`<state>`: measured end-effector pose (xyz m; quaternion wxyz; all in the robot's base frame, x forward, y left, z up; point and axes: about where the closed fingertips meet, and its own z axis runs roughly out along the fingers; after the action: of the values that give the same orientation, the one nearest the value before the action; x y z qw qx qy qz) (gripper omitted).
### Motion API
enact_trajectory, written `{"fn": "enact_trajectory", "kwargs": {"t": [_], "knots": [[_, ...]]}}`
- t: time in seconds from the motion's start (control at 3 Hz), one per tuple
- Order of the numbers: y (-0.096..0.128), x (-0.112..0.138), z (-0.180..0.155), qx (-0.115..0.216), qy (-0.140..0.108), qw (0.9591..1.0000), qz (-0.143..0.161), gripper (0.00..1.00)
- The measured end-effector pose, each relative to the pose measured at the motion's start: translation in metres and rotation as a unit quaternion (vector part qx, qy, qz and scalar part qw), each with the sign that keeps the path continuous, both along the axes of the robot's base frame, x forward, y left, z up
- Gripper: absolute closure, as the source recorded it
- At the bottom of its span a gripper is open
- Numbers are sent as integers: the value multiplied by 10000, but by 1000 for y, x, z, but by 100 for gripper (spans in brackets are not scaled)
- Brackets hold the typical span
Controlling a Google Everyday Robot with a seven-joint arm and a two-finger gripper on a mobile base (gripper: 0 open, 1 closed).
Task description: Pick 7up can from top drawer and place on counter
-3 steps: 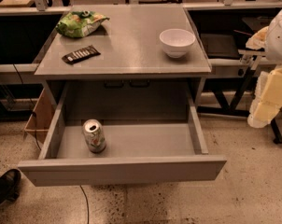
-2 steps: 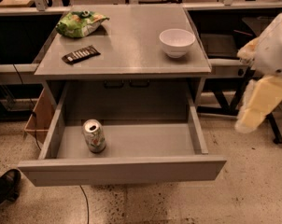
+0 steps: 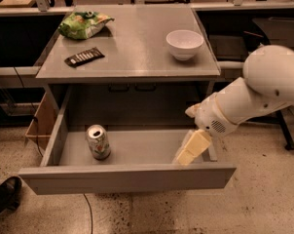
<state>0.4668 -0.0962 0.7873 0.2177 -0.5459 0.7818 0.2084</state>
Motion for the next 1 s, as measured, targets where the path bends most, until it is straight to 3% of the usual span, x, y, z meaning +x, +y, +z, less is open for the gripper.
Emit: {"fn": "enact_trajectory", "kwargs": {"t": [0.67,1.0], "knots": [[11,6,3,138,-167,9998,-47,0],[37,35,-3,544,-386,9978,-65,0]]}}
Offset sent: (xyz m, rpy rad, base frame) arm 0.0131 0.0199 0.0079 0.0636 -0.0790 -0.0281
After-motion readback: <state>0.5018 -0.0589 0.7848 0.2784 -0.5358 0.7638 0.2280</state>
